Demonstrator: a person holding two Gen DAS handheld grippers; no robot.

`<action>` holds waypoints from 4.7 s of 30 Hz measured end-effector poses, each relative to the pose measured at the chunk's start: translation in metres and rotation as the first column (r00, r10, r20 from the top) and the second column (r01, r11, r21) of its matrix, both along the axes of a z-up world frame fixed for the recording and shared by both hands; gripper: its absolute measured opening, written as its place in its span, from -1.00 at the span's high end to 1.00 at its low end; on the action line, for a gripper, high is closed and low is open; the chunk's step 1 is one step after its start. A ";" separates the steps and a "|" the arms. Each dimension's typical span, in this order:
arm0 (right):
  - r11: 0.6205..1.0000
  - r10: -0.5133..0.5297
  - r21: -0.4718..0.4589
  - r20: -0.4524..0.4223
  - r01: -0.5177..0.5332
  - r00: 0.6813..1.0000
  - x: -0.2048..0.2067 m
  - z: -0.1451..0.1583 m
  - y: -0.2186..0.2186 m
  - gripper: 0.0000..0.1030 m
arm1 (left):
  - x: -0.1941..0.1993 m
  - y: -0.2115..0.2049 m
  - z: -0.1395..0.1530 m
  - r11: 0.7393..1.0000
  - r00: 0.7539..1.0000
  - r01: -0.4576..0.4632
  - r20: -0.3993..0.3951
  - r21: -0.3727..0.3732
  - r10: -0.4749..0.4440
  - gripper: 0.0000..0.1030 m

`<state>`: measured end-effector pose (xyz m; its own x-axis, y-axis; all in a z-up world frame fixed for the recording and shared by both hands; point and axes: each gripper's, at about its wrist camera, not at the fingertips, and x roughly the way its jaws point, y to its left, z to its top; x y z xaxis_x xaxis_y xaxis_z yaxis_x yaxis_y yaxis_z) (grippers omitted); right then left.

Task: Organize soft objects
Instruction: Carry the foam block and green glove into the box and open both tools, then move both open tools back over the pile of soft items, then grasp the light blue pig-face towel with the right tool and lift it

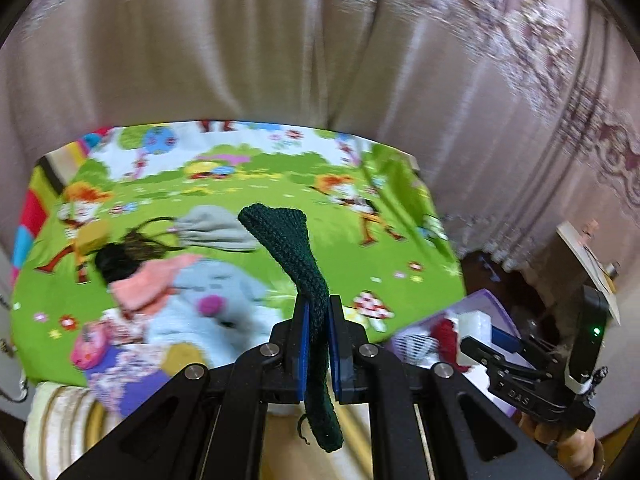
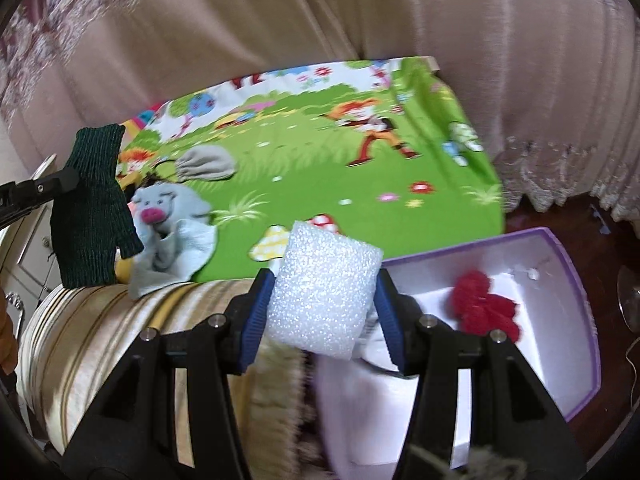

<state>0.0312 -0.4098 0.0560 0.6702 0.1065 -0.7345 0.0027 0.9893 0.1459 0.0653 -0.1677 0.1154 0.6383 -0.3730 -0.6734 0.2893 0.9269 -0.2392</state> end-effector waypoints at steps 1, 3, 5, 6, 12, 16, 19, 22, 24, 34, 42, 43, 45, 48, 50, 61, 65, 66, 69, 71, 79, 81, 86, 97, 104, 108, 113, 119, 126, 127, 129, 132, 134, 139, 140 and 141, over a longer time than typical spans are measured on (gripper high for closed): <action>1.000 -0.014 -0.002 0.003 0.014 1.000 -0.002 0.001 -0.007 -0.07 | -0.001 -0.012 0.000 1.000 1.000 0.021 -0.008 -0.002 -0.021 0.82; 0.999 -0.047 -0.002 0.010 0.047 0.999 -0.008 0.002 -0.024 -0.07 | -0.002 -0.034 -0.001 0.998 0.997 0.069 -0.021 -0.011 -0.069 0.82; 0.997 -0.071 -0.012 0.016 0.071 0.997 -0.013 0.004 -0.035 -0.07 | -0.004 -0.053 -0.002 0.994 0.994 0.109 -0.028 -0.011 -0.110 0.82; 0.996 -0.084 -0.018 0.019 0.085 0.996 -0.015 0.005 -0.042 -0.07 | -0.005 -0.063 -0.003 0.991 0.991 0.132 -0.032 -0.012 -0.132 0.82; 0.987 -0.154 -0.046 0.028 0.155 0.988 -0.027 0.003 -0.072 -0.07 | -0.012 -0.112 -0.014 0.968 0.963 0.247 -0.095 -0.049 -0.251 0.82; 0.982 -0.181 -0.042 0.027 0.182 0.983 -0.033 0.001 -0.086 -0.08 | -0.017 -0.139 -0.024 0.952 0.944 0.298 -0.130 -0.063 -0.304 0.82; 0.980 -0.195 -0.042 0.032 0.196 0.980 -0.035 0.001 -0.094 -0.09 | -0.022 -0.152 -0.032 0.941 0.926 0.329 -0.166 -0.083 -0.339 0.82; 0.975 -0.212 -0.057 0.038 0.213 0.977 -0.036 0.002 -0.098 -0.17 | -0.023 -0.163 -0.041 0.932 0.913 0.348 -0.191 -0.099 -0.361 0.79; 0.973 -0.222 -0.059 0.044 0.224 0.974 -0.037 0.002 -0.101 -0.37 | -0.022 -0.167 -0.046 0.929 0.905 0.354 -0.212 -0.106 -0.369 0.78; 0.970 -0.215 -0.089 0.132 0.227 0.968 -0.043 0.017 -0.092 -0.69 | -0.028 -0.170 -0.045 0.934 0.923 0.356 -0.157 0.010 -0.351 0.75; 0.937 -0.260 -0.177 0.222 0.301 0.940 -0.046 0.039 -0.078 -0.87 | -0.030 -0.154 -0.047 0.921 0.915 0.389 -0.127 0.025 -0.383 0.74; 0.940 -0.249 -0.174 0.233 0.292 0.940 -0.046 0.040 -0.075 -0.87 | -0.031 -0.149 -0.046 0.913 0.907 0.408 -0.114 0.000 -0.405 0.74; 0.947 -0.229 -0.166 0.252 0.275 0.940 -0.047 0.043 -0.071 -0.87 | -0.032 -0.144 -0.045 0.911 0.907 0.411 -0.100 0.010 -0.408 0.74; 0.958 -0.198 -0.150 0.271 0.244 0.942 -0.049 0.048 -0.060 -0.87 | -0.030 -0.130 -0.046 0.922 0.917 0.388 -0.101 0.004 -0.386 0.74; 0.971 -0.161 -0.127 0.272 0.201 0.949 -0.047 0.049 -0.053 -0.87 | -0.029 -0.117 -0.047 0.928 0.921 0.373 -0.111 -0.022 -0.373 0.73; 0.996 -0.007 -0.089 0.220 0.027 0.975 -0.036 0.052 -0.006 -0.87 | -0.029 -0.025 -0.048 0.973 0.970 0.229 -0.077 -0.030 -0.231 0.73; 0.995 0.042 -0.095 0.204 -0.023 0.978 -0.030 0.052 0.013 -0.87 | -0.025 0.021 -0.052 0.990 0.986 0.127 -0.100 -0.059 -0.132 0.73; 0.996 0.052 -0.087 0.197 -0.035 0.979 -0.028 0.052 0.017 -0.87 | -0.025 0.031 -0.052 0.993 0.989 0.102 -0.101 -0.059 -0.108 0.70; 0.997 0.069 -0.055 0.176 -0.060 0.982 -0.021 0.050 0.027 -0.87 | -0.024 0.069 -0.051 0.998 0.995 0.012 -0.096 -0.059 -0.018 0.15; 0.996 0.085 -0.044 0.162 -0.079 0.983 -0.017 0.047 0.033 -0.87 | -0.025 0.093 -0.051 0.998 0.996 -0.043 -0.086 -0.050 0.039 -0.11; 0.983 0.180 -0.062 0.121 -0.174 0.976 -0.003 0.041 0.071 -0.87 | -0.024 0.157 -0.067 0.983 0.976 -0.179 -0.136 -0.044 0.172 -0.12; 0.979 0.202 -0.060 0.106 -0.196 0.974 0.002 0.038 0.081 -0.87 | -0.025 0.165 -0.071 0.981 0.972 -0.190 -0.149 -0.045 0.181 -0.12; 0.963 0.267 -0.059 0.074 -0.263 0.961 0.014 0.030 0.107 -0.87 | -0.020 0.169 -0.083 0.981 0.964 -0.193 -0.187 -0.016 0.186 -0.14; 0.922 0.384 -0.054 -0.004 -0.384 0.923 0.042 0.008 0.158 -0.87 | -0.001 0.178 -0.103 0.978 0.938 -0.210 -0.279 0.010 0.204 -0.21; 0.898 0.435 -0.039 -0.058 -0.438 0.898 0.065 -0.008 0.184 -0.87 | 0.013 0.172 -0.107 0.983 0.940 -0.178 -0.286 0.053 0.186 -0.23; 0.895 0.442 -0.018 -0.095 -0.446 0.892 0.080 -0.017 0.194 -0.87 | 0.019 0.165 -0.109 0.986 0.945 -0.144 -0.286 0.081 0.162 -0.23; 0.894 0.448 0.040 -0.137 -0.447 0.884 0.096 -0.028 0.203 -0.87 | 0.026 0.159 -0.118 0.991 0.941 -0.098 -0.315 0.095 0.124 -0.23; 0.911 0.411 0.136 -0.224 -0.389 0.884 0.121 -0.047 0.206 -0.87 | 0.027 0.155 -0.124 0.994 0.943 -0.058 -0.323 0.095 0.085 -0.17; 0.923 0.375 0.207 -0.298 -0.324 0.878 0.143 -0.067 0.209 -0.81 | 0.025 0.156 -0.124 0.998 0.947 -0.036 -0.318 0.060 0.053 0.11; 0.922 0.376 0.214 -0.306 -0.321 0.875 0.145 -0.070 0.210 -0.74 | 0.025 0.156 -0.124 0.998 0.947 -0.034 -0.317 0.052 0.048 0.18; 0.921 0.379 0.227 -0.327 -0.317 0.866 0.149 -0.077 0.213 -0.62 | 0.024 0.156 -0.124 0.999 0.948 -0.031 -0.314 0.043 0.043 0.24; 0.916 0.384 0.257 -0.346 -0.307 0.856 0.154 -0.084 0.214 -0.40 | 0.022 0.158 -0.122 0.999 0.951 -0.031 -0.307 0.030 0.038 0.32; 0.912 0.390 0.274 -0.351 -0.305 0.852 0.156 -0.087 0.215 0.03 | 0.021 0.158 -0.121 0.999 0.953 -0.031 -0.301 0.024 0.036 0.35; 0.890 0.436 0.296 -0.331 -0.347 0.837 0.149 -0.085 0.220 0.64 | 0.015 0.161 -0.117 0.999 0.958 -0.036 -0.286 -0.005 0.033 0.37; 0.887 0.440 0.300 -0.322 -0.351 0.838 0.147 -0.083 0.219 0.67 | 0.013 0.161 -0.116 0.999 0.959 -0.036 -0.282 -0.012 0.032 0.38; 0.885 0.444 0.303 -0.314 -0.354 0.839 0.145 -0.082 0.219 0.67 | 0.011 0.161 -0.115 0.999 0.960 -0.036 -0.279 -0.016 0.030 0.38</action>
